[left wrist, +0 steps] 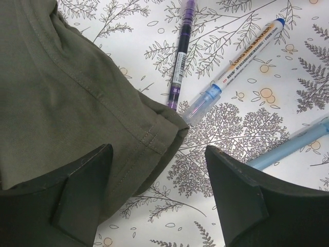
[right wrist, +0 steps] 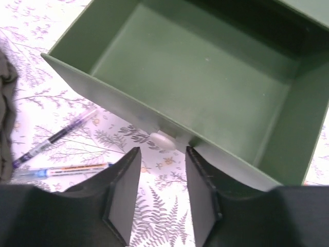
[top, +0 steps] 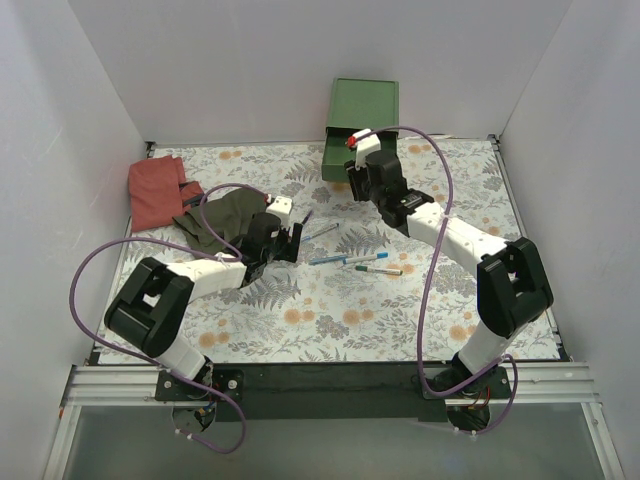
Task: Sort the stationery into containers
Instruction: Open the drawer in the storage box, then pick up the pen from the center of the board, then place the pen in the drawer, then pick up the pen from the center of the board.
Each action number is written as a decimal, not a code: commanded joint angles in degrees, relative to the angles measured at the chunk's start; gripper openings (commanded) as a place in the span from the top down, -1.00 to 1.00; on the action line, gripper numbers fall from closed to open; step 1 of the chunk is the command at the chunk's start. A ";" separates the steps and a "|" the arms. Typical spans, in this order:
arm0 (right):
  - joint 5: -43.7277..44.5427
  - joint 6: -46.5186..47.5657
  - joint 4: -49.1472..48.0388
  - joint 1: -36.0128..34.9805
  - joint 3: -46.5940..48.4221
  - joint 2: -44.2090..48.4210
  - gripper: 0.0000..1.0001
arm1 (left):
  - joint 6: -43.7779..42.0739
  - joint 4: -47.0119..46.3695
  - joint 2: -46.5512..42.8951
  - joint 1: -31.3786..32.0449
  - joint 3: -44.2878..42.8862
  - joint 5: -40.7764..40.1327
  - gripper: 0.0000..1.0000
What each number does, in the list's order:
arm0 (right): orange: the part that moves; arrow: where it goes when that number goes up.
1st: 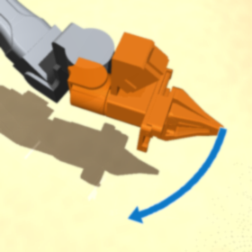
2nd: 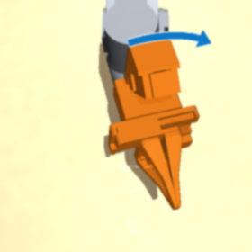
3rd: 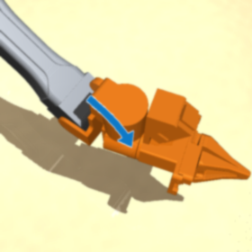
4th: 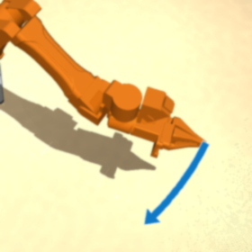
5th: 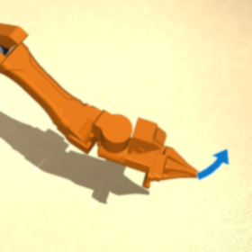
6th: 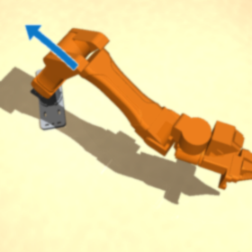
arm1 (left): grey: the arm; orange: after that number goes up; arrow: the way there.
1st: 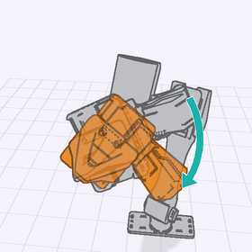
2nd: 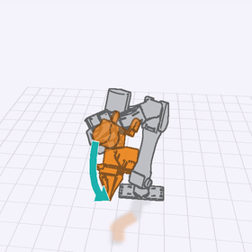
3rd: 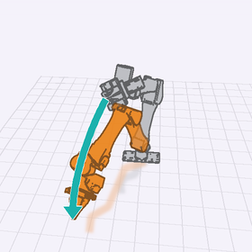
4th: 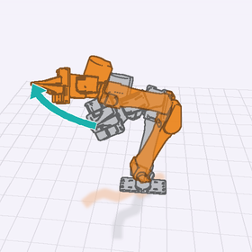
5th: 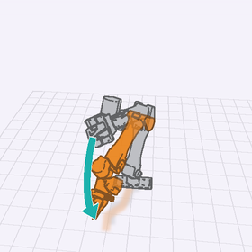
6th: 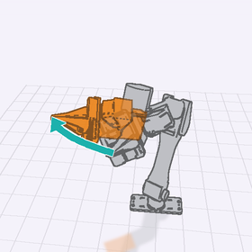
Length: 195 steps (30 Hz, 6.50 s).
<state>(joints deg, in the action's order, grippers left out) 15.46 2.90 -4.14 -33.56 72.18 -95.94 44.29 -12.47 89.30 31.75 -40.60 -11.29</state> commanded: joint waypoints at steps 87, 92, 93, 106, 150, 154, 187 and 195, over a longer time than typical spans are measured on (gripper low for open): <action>-3.51 8.88 11.70 20.47 -15.49 30.99 -0.31 | -35.23 16.17 -0.10 -7.58 -43.58 44.76 0.95; -2.90 9.94 10.82 20.90 -15.32 30.99 -0.30 | -41.82 3.09 2.81 -7.58 -40.09 49.77 0.94; -2.90 9.85 10.82 20.99 -15.32 30.99 -0.30 | -42.96 -0.24 3.42 -7.58 -39.74 52.05 0.94; -3.33 9.76 10.12 21.96 -15.84 30.37 -0.29 | -33.40 -9.68 11.95 -6.09 -47.03 55.94 0.95; -7.81 8.53 9.68 25.56 -19.72 30.82 -0.34 | -28.04 26.52 -5.37 -12.67 -24.53 52.41 -0.02; -8.52 8.35 9.85 25.56 -18.40 29.23 -0.34 | -28.91 29.69 0.78 -12.59 -25.93 52.34 0.03; -8.08 8.79 10.03 26.62 -20.41 29.06 -0.39 | -29.00 12.82 22.85 -7.58 -27.34 41.96 0.25; -8.25 8.79 10.03 26.97 -20.76 28.79 -0.39 | -31.81 12.82 23.12 -6.35 -25.06 39.94 0.80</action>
<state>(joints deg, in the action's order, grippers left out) 7.49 11.99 7.51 -7.07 51.29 -67.24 15.16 0.82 113.06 24.56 -66.48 29.95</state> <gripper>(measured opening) 0.695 0.169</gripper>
